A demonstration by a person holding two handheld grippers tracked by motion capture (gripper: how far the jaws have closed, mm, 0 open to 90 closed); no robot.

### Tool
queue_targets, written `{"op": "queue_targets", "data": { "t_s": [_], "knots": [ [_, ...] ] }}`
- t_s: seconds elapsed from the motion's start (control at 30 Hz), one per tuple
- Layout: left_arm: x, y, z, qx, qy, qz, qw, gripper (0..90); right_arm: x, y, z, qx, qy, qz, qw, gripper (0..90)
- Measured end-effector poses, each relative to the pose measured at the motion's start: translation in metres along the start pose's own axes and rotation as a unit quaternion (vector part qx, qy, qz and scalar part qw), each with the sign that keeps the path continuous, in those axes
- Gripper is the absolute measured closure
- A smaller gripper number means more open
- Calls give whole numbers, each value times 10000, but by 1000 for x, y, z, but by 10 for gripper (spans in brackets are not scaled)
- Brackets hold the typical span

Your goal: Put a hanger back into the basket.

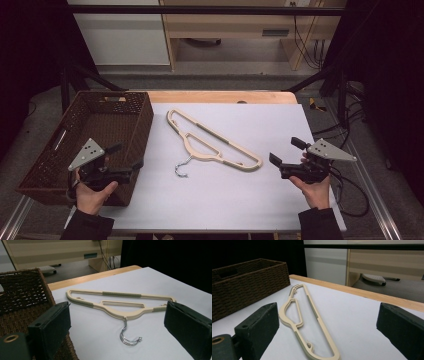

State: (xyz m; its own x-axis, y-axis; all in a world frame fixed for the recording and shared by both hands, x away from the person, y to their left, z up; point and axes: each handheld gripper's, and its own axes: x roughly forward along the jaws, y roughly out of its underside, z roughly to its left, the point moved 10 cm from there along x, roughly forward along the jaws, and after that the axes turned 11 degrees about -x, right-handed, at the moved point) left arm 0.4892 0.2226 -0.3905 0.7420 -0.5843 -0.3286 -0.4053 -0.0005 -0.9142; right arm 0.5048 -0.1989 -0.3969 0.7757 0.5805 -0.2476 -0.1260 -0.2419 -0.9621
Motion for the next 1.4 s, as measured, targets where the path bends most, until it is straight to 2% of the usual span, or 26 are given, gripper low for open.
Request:
{"op": "queue_targets", "data": {
  "t_s": [0.3, 0.5, 0.83, 0.97, 1.07, 1.23, 1.27, 1.3, 1.33, 1.37, 1.4],
  "knots": [
    [-2, 0, 2, 52, -35, 10, 10000, 67, 11, 2, 4, -70, -117, 147, 9998, 55],
    [-2, -1, 3, 118, -52, 39, 9999, 66, 27, -4, 15, -204, -251, 289, 9991, 61],
    [-4, -1, 3, 168, -45, 50, 9998, 68, 57, -12, 41, -492, -644, 633, 9947, 83],
    [-4, -1, 4, 197, -42, 67, 9998, 67, 72, -12, 47, -486, -780, 725, 9931, 90],
    [-3, 0, 5, 197, -58, 91, 9997, 65, 86, -8, 56, -631, -909, 915, 9896, 106],
    [-4, 0, 8, 176, -94, 85, 9998, 66, 106, -1, 65, -711, -1100, 1156, 9846, 161],
    [-4, 0, 8, 172, -91, 85, 9998, 67, 111, 2, 67, -763, -1147, 1257, 9825, 173],
    [-4, 0, 8, 172, -91, 85, 9998, 67, 111, 2, 67, -763, -1147, 1257, 9825, 173],
    [-4, 0, 8, 183, -98, 90, 9997, 67, 120, 8, 72, -815, -1247, 1432, 9784, 210],
    [-4, 0, 8, 183, -98, 90, 9997, 67, 120, 8, 72, -815, -1247, 1432, 9784, 210],
    [-4, 0, 8, 183, -103, 91, 9997, 67, 128, 15, 74, -870, -1308, 1579, 9749, 242]
  ]
}}
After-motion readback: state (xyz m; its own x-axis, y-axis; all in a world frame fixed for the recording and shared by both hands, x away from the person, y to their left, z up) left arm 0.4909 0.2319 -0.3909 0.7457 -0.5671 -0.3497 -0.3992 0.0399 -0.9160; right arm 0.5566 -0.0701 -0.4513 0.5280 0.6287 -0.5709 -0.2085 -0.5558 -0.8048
